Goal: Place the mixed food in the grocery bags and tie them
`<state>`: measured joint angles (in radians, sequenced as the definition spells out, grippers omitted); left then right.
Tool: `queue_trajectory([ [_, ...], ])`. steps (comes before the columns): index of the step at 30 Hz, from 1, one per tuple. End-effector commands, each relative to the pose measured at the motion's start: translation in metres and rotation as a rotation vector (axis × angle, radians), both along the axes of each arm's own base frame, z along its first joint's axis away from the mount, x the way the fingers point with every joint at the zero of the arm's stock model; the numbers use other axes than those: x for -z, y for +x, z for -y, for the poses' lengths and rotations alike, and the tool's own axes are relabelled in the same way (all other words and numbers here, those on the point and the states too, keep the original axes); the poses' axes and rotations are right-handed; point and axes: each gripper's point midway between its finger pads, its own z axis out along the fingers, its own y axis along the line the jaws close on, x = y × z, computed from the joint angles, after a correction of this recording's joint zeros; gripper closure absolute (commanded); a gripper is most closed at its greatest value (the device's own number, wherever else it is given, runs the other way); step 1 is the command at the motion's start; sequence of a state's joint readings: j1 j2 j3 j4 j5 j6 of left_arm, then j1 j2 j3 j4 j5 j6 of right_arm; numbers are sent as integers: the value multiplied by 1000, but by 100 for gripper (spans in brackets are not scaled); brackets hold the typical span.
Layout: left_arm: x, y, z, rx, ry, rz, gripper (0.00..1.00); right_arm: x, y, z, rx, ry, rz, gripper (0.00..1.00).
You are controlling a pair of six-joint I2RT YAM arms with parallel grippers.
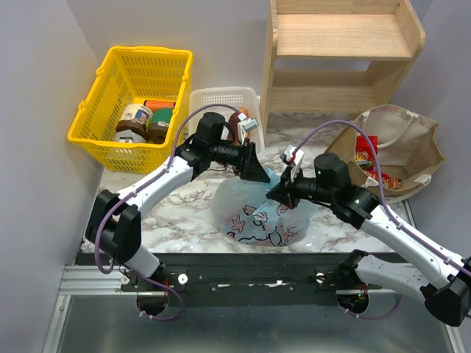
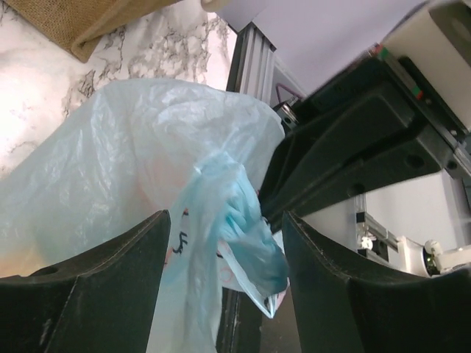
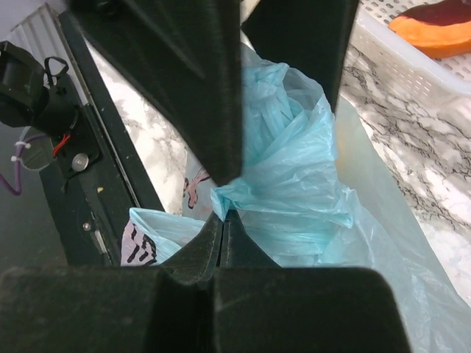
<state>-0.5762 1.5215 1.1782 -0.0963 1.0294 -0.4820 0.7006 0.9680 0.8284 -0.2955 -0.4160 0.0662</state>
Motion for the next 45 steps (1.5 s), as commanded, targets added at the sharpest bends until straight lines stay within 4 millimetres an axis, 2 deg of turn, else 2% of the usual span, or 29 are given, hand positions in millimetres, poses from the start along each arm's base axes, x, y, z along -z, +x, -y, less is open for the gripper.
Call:
queue_trajectory([
  [1, -11, 8, 11, 13, -33, -11, 32, 5, -11, 1, -50, -11, 1, 99],
  [3, -8, 8, 14, 19, -30, -21, 34, 6, -11, 2, -49, -16, 4, 99],
  [6, -2, 2, 18, 50, -25, -44, 42, 7, -10, 3, -45, -21, 13, 99],
  [7, -1, -1, 19, 62, -26, -47, 49, 6, -10, 3, -45, -22, 13, 99],
  [9, 3, -7, 21, 82, -24, -65, 56, 6, -9, 3, -44, -24, 18, 99],
  [12, 2, -13, 21, 113, -44, -88, 73, 7, -8, 5, -34, -29, 22, 99],
  [13, -1, -13, 22, 120, -60, -79, 85, 6, -8, 5, -30, -29, 27, 99],
  [14, -2, -15, 22, 125, -68, -80, 92, 5, -7, 6, -24, -33, 31, 98],
  [15, -2, -17, 20, 129, -70, -101, 99, 4, -6, 7, -21, -33, 35, 92],
  [18, -10, -15, 18, 117, -97, -99, 100, -9, -6, 12, 0, -34, 52, 71],
  [19, -14, -13, 18, 116, -113, -84, 100, -14, -6, 15, -1, -42, 79, 51],
  [20, -17, -11, 16, 109, -123, -84, 100, -15, -6, 20, 13, -61, 86, 43],
  [21, -18, -11, 14, 106, -130, -86, 100, -28, -5, 22, 20, -56, 120, 30],
  [24, -28, -8, 9, 101, -169, -87, 100, -46, -5, 34, 45, -62, 191, 20],
  [26, -33, -10, 6, 109, -194, -91, 100, -51, -1, 40, 72, -74, 229, 19],
  [30, -43, -16, 3, 129, -241, -111, 100, -49, 13, 50, 126, -118, 309, 18],
  [31, -43, -17, 2, 131, -258, -95, 100, -44, 15, 50, 134, -125, 316, 17],
  [32, -45, -17, 1, 127, -260, -119, 100, -48, 19, 49, 143, -111, 342, 17],
  [38, -51, -20, -2, 137, -305, -125, 100, -39, 31, 44, 157, -113, 404, 11],
  [45, -47, -14, -2, 110, -307, -152, 100, -36, 26, 30, 124, -118, 435, 9],
])
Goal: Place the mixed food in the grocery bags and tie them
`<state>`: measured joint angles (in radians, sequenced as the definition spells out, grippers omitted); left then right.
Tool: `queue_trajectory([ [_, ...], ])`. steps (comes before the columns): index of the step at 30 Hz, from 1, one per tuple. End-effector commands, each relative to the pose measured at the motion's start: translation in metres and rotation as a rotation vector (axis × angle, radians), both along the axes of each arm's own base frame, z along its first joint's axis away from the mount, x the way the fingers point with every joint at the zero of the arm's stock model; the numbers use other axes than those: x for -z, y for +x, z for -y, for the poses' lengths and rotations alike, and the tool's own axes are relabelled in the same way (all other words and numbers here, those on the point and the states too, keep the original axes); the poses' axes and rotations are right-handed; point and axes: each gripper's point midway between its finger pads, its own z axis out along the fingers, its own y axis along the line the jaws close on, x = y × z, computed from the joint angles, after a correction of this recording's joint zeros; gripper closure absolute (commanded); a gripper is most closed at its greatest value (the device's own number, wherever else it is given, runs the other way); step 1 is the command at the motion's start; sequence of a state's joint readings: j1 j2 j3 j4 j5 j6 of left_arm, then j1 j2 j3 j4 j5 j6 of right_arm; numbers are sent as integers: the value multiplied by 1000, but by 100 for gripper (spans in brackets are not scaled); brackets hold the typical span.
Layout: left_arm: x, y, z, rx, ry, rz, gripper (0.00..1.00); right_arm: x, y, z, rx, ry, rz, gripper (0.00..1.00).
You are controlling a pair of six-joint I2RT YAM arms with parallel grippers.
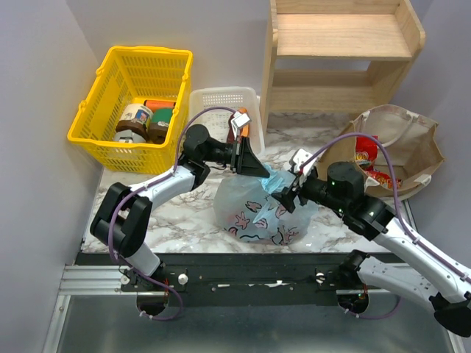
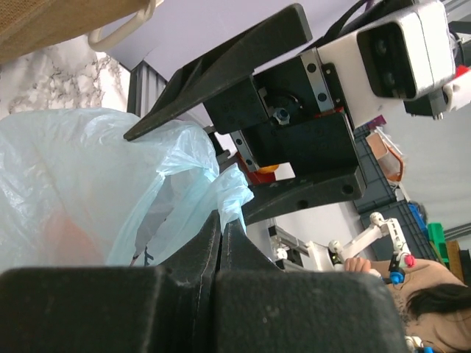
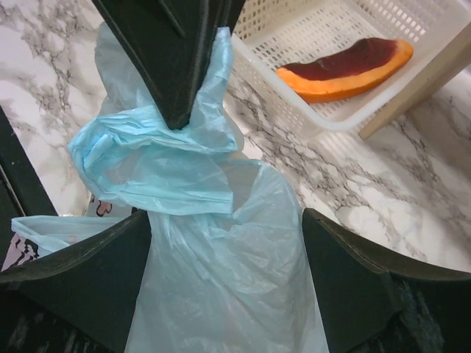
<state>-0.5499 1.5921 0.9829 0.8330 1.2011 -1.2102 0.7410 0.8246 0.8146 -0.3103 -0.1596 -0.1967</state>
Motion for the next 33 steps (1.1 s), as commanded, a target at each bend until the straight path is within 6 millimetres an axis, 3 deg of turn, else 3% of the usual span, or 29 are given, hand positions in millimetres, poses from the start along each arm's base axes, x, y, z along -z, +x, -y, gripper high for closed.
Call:
queue_trajectory([
  [1, -7, -1, -4, -4, -30, 20, 100, -4, 7, -8, 20, -14, 76, 9],
  [6, -5, 2, -4, -15, -25, 10, 100, 5, 19, -4, 134, -65, 73, 9],
  [12, -5, 9, -9, -42, -22, 12, 100, 2, 32, 17, 283, -98, 74, 24],
  [15, -2, 15, -11, -66, -9, 32, 100, -5, 35, 32, 361, -99, 90, 42],
  [16, 4, 16, -10, -72, 21, 2, 100, -6, 36, 35, 375, -101, 94, 51],
  [18, 8, 18, -10, -87, 48, 19, 100, -11, 37, 38, 396, -86, 100, 59],
  [19, 17, 22, -10, -105, 87, 32, 100, -12, 36, 37, 395, -79, 98, 68],
  [26, 27, 25, -10, -138, 186, 130, 100, -13, 39, 27, 383, -56, 75, 99],
  [31, 21, 21, -9, -131, 181, 206, 100, -18, 45, 35, 451, -44, 81, 99],
  [33, 28, 17, -9, -107, 210, 228, 100, -26, 49, 45, 515, -31, 96, 99],
])
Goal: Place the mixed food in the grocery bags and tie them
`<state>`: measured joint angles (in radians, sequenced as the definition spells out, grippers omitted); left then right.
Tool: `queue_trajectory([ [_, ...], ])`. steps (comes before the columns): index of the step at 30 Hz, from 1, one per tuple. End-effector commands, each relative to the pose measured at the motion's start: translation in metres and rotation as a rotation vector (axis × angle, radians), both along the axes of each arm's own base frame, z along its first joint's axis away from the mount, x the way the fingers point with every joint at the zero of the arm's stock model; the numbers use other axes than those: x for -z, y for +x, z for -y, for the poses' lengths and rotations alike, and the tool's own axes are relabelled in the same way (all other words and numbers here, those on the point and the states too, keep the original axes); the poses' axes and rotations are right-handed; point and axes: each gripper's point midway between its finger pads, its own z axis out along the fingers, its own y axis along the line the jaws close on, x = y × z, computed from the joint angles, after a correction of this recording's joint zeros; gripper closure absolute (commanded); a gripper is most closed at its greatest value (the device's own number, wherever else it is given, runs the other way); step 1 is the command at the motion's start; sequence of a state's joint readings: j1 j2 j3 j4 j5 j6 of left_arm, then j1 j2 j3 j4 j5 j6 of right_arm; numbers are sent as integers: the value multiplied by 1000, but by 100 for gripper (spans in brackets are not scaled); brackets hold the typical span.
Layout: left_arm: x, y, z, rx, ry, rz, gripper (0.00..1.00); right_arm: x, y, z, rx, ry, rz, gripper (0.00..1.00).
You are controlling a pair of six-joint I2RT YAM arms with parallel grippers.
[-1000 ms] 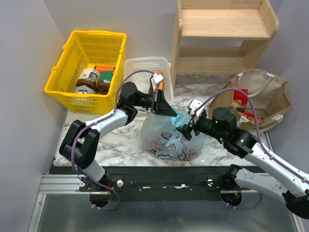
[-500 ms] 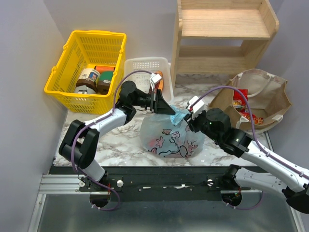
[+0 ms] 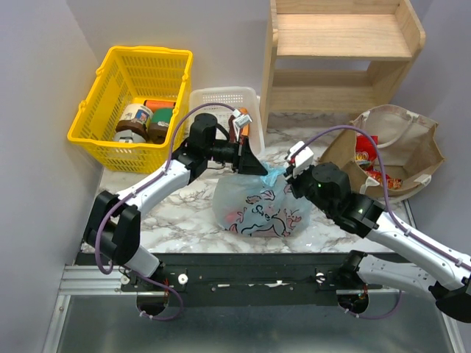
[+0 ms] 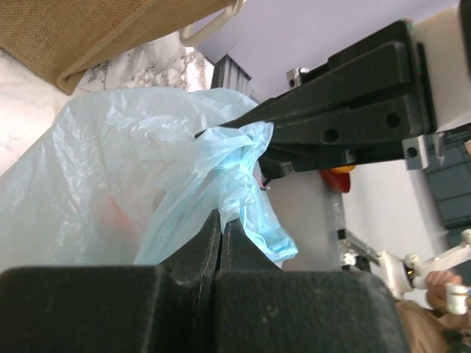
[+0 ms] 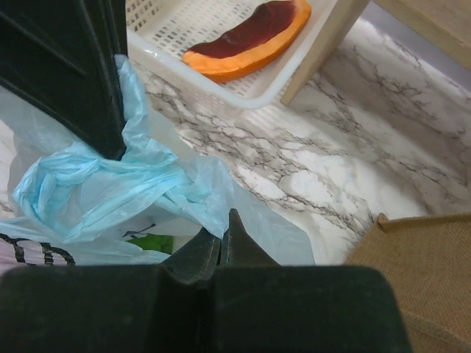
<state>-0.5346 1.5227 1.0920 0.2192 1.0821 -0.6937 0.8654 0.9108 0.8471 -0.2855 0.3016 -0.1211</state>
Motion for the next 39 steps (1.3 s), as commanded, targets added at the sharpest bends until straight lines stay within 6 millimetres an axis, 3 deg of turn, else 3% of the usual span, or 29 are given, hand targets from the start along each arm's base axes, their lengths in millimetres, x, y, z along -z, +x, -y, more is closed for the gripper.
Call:
queue_trajectory([
  [1, 0, -8, -3, 36, 56, 98, 100, -31, 16, 30, 201, 38, 75, 99],
  [4, 3, -16, -2, 68, 84, 94, 100, -39, 24, 46, 286, 44, 97, 99],
  [10, -5, -15, -5, 18, 90, 148, 100, -30, 28, 55, 352, 65, 72, 99],
  [12, -21, -16, -9, -17, 58, 207, 83, -26, 26, 55, 347, 73, 60, 99],
  [13, -20, -17, -12, -35, 53, 214, 72, -23, 25, 54, 340, 75, 52, 99],
  [15, -44, -18, -17, -82, -16, 286, 62, -23, 21, 50, 302, 97, 41, 99],
  [16, -41, -20, -20, -95, -27, 288, 54, -23, 21, 49, 305, 129, 22, 99],
  [17, -52, -15, -22, -139, -62, 337, 37, -21, 20, 49, 298, 139, 7, 99],
  [18, -64, -18, -29, -174, -90, 372, 32, -20, 17, 44, 266, 157, -9, 99],
  [19, -57, -17, -33, -206, -87, 375, 28, -21, 18, 46, 274, 185, -23, 99],
  [21, -70, -15, -42, -293, -115, 441, 20, -16, 16, 42, 248, 207, -56, 99],
  [22, -61, -15, -45, -313, -105, 444, 19, -16, 18, 44, 257, 229, -71, 99],
  [24, -66, -15, -52, -366, -119, 484, 18, -11, 14, 35, 201, 263, -117, 99],
  [27, -56, -9, -61, -429, -71, 504, 17, -7, 11, 25, 139, 335, -197, 99],
  [31, -40, 3, -75, -529, 22, 520, 16, -5, 14, 27, 150, 398, -245, 99],
  [36, -37, 2, -80, -554, 26, 532, 20, -4, 17, 34, 186, 411, -259, 99],
  [37, -38, 3, -81, -563, 27, 526, 22, -6, 17, 35, 188, 408, -257, 97],
  [39, -40, 10, -89, -626, 44, 527, 20, -18, 14, 39, 183, 398, -240, 81],
])
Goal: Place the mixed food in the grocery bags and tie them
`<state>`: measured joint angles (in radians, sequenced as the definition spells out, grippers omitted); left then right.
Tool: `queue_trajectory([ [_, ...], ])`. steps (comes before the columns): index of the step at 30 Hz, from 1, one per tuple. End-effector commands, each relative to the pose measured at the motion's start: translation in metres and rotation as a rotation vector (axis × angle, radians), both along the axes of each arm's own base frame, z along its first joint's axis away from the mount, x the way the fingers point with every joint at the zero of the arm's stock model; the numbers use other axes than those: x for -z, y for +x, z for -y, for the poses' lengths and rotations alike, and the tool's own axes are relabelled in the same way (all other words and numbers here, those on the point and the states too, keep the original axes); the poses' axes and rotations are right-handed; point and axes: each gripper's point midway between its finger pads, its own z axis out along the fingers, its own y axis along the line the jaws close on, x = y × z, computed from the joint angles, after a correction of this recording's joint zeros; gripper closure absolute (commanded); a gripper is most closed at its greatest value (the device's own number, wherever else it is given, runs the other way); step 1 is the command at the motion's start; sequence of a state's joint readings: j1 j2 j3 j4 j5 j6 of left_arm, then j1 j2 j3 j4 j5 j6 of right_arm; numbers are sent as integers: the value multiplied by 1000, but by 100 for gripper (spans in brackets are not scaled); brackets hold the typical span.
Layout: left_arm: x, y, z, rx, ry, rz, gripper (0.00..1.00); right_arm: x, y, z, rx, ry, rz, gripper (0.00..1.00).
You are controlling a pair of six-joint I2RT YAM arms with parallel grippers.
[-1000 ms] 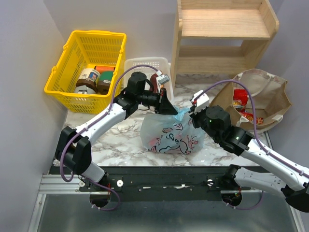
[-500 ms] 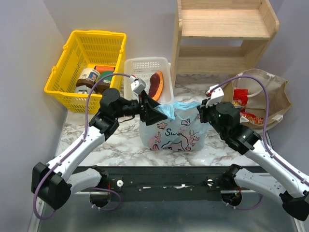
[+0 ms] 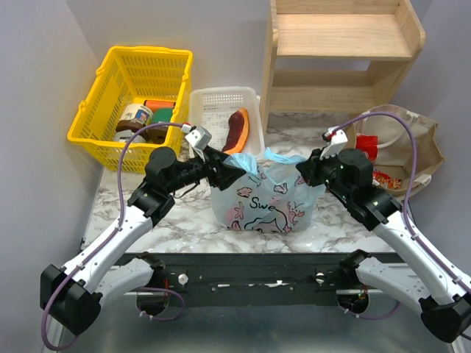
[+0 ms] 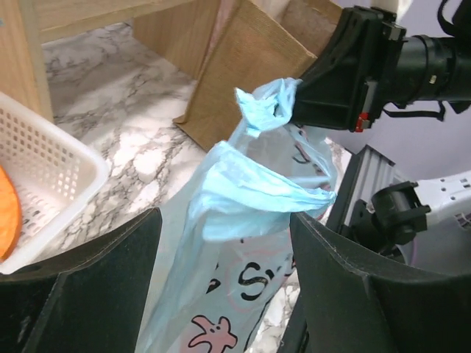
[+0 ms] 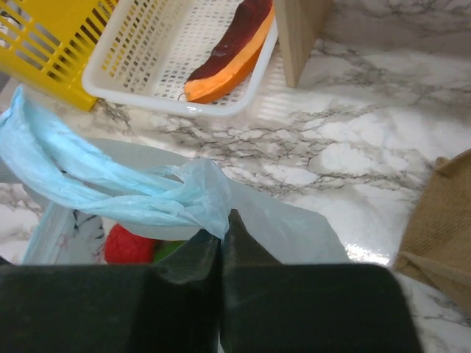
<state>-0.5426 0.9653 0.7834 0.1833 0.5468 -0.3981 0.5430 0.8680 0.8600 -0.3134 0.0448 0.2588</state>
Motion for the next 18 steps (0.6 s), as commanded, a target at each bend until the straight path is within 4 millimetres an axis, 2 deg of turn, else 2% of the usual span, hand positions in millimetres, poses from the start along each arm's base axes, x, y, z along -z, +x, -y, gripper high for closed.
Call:
queue_trajectory([
  [1, -4, 16, -18, -146, 9, 32, 17, -13, -9, 2, -34, -10, -1, 54],
  [2, -7, 16, -20, -158, 7, 35, 11, -18, -13, 3, -56, -22, 10, 39],
  [4, -15, 17, -27, -195, -12, 51, 5, -47, -26, -5, -161, -24, 93, 19],
  [5, -17, 17, -30, -206, -11, 55, 2, -55, -31, -7, -197, -27, 118, 17],
  [7, -21, 16, -37, -233, -11, 73, 1, -86, -43, -11, -278, -33, 221, 13],
  [10, -15, 3, -38, -195, 12, 77, 1, -110, -52, -15, -374, -92, 354, 11],
  [13, 0, -11, -33, -115, 57, 71, 6, -115, -56, -25, -475, -147, 426, 11],
  [14, 14, -15, -33, -105, 82, 33, 9, -112, -52, -30, -494, -159, 421, 12],
  [15, 17, -16, -34, -112, 87, 29, 11, -112, -51, -34, -515, -164, 426, 13],
  [17, 42, -14, -42, -163, 137, -35, 13, -109, -44, -44, -535, -169, 432, 22],
  [18, 43, -15, -46, -180, 143, -30, 13, -103, -38, -51, -547, -176, 415, 28],
])
